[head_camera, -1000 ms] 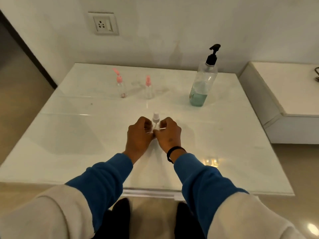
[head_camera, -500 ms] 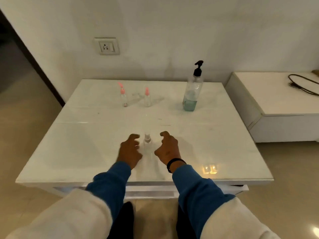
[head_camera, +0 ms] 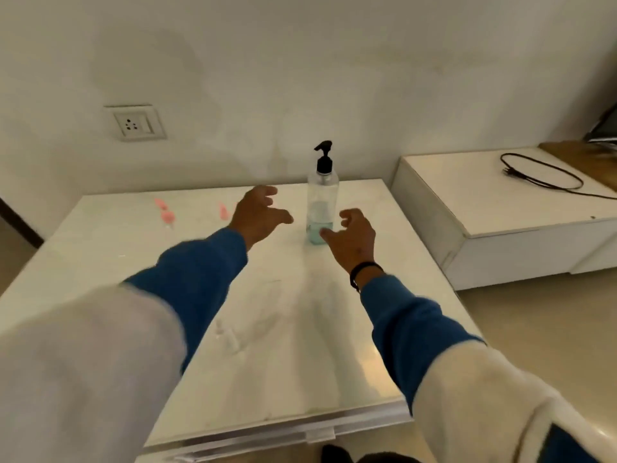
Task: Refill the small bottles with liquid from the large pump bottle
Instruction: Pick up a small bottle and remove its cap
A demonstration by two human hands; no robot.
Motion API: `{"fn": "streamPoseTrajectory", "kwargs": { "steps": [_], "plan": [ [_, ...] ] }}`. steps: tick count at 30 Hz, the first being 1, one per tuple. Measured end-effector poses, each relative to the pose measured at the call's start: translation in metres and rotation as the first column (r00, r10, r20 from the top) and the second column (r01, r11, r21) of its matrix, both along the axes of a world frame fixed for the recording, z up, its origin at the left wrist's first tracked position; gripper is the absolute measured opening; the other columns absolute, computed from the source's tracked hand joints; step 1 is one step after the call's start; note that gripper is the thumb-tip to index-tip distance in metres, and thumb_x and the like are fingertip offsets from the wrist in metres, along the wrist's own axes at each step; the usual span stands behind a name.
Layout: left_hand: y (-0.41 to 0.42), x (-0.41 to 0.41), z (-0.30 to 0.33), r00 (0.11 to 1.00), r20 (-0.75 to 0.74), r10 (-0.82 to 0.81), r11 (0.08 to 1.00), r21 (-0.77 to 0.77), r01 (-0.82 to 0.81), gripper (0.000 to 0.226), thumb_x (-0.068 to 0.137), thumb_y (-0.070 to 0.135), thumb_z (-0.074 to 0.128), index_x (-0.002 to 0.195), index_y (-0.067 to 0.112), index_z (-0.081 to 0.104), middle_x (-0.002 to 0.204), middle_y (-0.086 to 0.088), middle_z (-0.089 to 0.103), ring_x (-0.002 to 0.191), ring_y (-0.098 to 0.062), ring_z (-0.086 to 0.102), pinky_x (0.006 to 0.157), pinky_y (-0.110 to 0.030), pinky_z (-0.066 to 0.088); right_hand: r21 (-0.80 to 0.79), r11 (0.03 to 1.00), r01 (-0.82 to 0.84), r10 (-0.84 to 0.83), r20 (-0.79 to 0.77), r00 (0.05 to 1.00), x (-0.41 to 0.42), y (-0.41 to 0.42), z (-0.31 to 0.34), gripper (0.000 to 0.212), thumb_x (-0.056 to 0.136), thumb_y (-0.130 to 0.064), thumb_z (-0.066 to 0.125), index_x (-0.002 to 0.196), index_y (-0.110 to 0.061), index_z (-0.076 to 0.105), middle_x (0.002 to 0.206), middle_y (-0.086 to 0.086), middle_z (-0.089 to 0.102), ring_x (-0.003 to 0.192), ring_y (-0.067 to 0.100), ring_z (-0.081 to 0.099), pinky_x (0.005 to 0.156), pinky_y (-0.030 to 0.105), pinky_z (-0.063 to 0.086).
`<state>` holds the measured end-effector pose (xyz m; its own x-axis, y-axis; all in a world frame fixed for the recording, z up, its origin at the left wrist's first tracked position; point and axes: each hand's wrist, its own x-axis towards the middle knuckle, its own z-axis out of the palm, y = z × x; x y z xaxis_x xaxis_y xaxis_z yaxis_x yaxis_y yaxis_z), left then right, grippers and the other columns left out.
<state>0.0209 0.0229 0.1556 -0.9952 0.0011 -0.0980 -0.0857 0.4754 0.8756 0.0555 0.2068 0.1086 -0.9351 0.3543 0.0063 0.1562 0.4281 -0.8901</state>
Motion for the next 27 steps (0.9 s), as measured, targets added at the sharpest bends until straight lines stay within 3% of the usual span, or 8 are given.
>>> {"fn": "streamPoseTrajectory", "kwargs": {
  "steps": [3,6,10,13,19,27],
  "plan": [
    [0.038,-0.035,-0.025,0.996,0.035,-0.079,0.996,-0.037,0.081,0.096,0.078,0.022,0.087,0.156,0.018,0.03,0.155,-0.011,0.042,0.138,-0.028,0.045,0.111,-0.039,0.042,0.057,0.997,-0.056,0.054,0.025,0.998,-0.033,0.007,-0.013,0.09,0.078,-0.033,0.089,0.15,-0.012,0.039,0.147,0.013,0.05,0.136,0.027,0.05,0.108,0.034,0.043],
    [0.061,-0.057,-0.044,0.995,-0.016,-0.099,0.995,0.014,0.099,0.11,0.077,0.028,0.088,0.16,0.021,0.017,0.16,-0.009,0.034,0.144,-0.028,0.038,0.115,-0.038,0.038,0.047,0.993,-0.106,0.105,0.022,0.994,-0.058,0.007,-0.021,0.102,0.078,-0.037,0.088,0.156,-0.011,0.028,0.153,0.014,0.046,0.14,0.029,0.046,0.107,0.035,0.042],
    [0.069,-0.078,-0.054,0.988,-0.094,-0.119,0.985,0.112,0.129,0.11,0.074,0.027,0.09,0.159,0.03,0.02,0.155,-0.007,0.042,0.139,-0.024,0.045,0.11,-0.036,0.044,0.02,0.994,-0.107,0.108,-0.056,0.993,-0.085,0.0,-0.029,0.076,0.081,-0.03,0.086,0.141,-0.012,0.043,0.123,0.007,0.068,0.113,0.028,0.065,0.09,0.033,0.053],
    [0.068,-0.083,-0.054,0.991,-0.07,-0.118,0.981,0.146,0.128,0.093,0.075,0.023,0.084,0.152,0.037,0.033,0.131,-0.003,0.057,0.12,-0.023,0.06,0.093,-0.038,0.056,0.078,0.995,-0.054,0.06,-0.075,0.995,-0.093,-0.004,-0.031,0.059,0.084,-0.033,0.078,0.131,-0.014,0.048,0.108,0.002,0.07,0.096,0.026,0.068,0.085,0.041,0.059],
    [0.069,-0.068,-0.047,0.999,-0.022,-0.048,0.976,0.211,0.051,0.087,0.057,0.029,0.078,0.136,0.044,0.045,0.118,-0.007,0.064,0.108,-0.027,0.067,0.088,-0.049,0.061,0.12,0.992,-0.037,0.046,-0.074,0.996,-0.082,-0.009,-0.026,0.063,0.085,-0.032,0.078,0.134,-0.012,0.044,0.11,0.005,0.069,0.093,0.024,0.066,0.081,0.037,0.056],
    [0.048,0.01,-0.031,0.996,0.045,-0.075,0.989,0.127,0.069,0.077,0.069,0.016,0.087,0.131,0.039,0.048,0.11,-0.005,0.062,0.102,-0.028,0.068,0.081,-0.047,0.064,0.122,0.992,-0.034,0.036,-0.016,0.999,0.004,-0.023,-0.019,0.06,0.082,-0.036,0.082,0.126,-0.014,0.047,0.101,-0.002,0.062,0.087,0.021,0.06,0.073,0.032,0.048]
  ]
}}
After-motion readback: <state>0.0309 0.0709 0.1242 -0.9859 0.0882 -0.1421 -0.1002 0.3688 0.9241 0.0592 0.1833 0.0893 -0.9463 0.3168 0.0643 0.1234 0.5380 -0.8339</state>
